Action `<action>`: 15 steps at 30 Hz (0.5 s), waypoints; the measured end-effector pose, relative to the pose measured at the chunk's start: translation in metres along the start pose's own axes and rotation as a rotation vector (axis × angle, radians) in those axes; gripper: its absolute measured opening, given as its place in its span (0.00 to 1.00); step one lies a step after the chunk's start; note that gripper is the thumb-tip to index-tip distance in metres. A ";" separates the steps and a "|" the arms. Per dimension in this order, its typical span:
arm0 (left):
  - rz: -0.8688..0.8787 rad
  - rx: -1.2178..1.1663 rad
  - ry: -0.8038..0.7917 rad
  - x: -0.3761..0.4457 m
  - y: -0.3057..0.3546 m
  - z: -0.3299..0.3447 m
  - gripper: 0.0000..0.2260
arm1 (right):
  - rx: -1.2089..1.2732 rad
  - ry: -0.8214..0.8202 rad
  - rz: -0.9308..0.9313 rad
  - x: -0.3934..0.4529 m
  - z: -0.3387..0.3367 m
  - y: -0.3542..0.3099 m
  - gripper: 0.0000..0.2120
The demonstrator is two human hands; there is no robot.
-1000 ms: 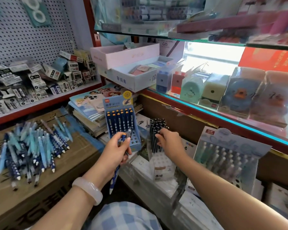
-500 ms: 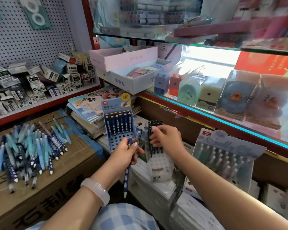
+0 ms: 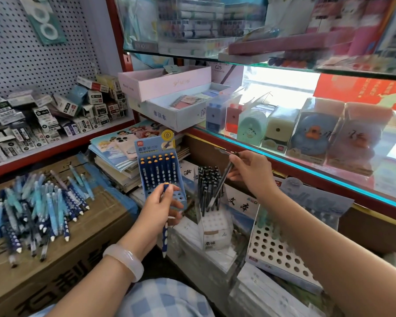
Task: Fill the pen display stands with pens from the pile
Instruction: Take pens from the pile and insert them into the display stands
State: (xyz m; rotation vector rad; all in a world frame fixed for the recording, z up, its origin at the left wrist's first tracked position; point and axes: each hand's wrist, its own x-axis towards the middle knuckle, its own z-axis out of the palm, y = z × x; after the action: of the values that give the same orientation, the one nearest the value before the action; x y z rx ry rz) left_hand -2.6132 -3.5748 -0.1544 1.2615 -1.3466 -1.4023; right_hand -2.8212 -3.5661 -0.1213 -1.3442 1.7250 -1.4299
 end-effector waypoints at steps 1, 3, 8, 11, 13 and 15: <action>0.012 0.013 0.013 0.001 -0.002 -0.001 0.10 | -0.077 0.015 -0.026 0.001 -0.001 0.005 0.03; 0.020 0.012 0.028 0.004 -0.006 -0.003 0.10 | -0.208 0.011 -0.045 0.002 0.003 0.017 0.03; -0.058 -0.171 0.078 0.009 -0.005 -0.008 0.12 | -0.328 -0.053 -0.050 -0.002 0.028 0.041 0.04; -0.069 -0.165 0.121 0.013 -0.006 -0.015 0.11 | -0.341 -0.059 -0.039 -0.004 0.040 0.049 0.07; -0.064 -0.140 0.145 0.014 -0.007 -0.019 0.11 | -0.336 -0.056 -0.039 -0.003 0.044 0.050 0.07; -0.066 -0.122 0.147 0.012 -0.008 -0.020 0.10 | -0.348 -0.062 -0.062 -0.001 0.048 0.050 0.06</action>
State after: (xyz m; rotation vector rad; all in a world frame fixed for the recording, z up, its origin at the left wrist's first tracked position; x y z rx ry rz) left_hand -2.5951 -3.5898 -0.1628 1.3112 -1.1125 -1.3866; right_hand -2.7974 -3.5873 -0.1826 -1.6150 1.9704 -1.1400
